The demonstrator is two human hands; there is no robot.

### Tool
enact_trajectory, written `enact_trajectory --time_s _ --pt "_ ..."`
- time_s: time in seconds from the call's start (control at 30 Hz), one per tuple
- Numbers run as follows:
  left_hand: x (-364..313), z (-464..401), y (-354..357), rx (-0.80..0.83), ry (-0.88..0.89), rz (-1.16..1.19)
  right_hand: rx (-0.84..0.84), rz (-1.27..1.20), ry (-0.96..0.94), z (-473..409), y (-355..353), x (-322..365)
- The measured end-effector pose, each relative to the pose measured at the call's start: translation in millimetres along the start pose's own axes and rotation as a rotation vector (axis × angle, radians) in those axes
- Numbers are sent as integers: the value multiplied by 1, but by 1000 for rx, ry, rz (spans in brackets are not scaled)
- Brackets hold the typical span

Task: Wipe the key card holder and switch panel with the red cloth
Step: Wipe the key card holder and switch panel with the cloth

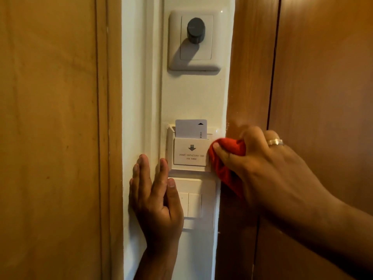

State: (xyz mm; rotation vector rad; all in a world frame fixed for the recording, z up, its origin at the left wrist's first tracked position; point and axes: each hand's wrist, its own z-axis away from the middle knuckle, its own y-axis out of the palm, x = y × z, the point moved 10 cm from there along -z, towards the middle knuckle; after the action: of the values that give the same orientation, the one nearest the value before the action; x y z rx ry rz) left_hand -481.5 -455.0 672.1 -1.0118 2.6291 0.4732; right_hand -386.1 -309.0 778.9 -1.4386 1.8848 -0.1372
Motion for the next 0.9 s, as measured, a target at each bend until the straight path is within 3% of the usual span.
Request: enact_trajectory --time_s 0.23,0.4,0.53,0.8,0.9 --pt "2 -1 0 4 -20 -5 99 -80 -35 15 10 23" --pt "1 -1 1 61 -43 14 20 -127 -76 -17 -13 40" --pt "0 -1 -2 64 -54 25 55 -107 -115 -40 -17 63" --pt "-1 -1 -1 20 -8 8 227 -3 -136 -3 5 21" --pt "-4 -4 -3 51 -38 37 253 -142 -138 -3 3 13"
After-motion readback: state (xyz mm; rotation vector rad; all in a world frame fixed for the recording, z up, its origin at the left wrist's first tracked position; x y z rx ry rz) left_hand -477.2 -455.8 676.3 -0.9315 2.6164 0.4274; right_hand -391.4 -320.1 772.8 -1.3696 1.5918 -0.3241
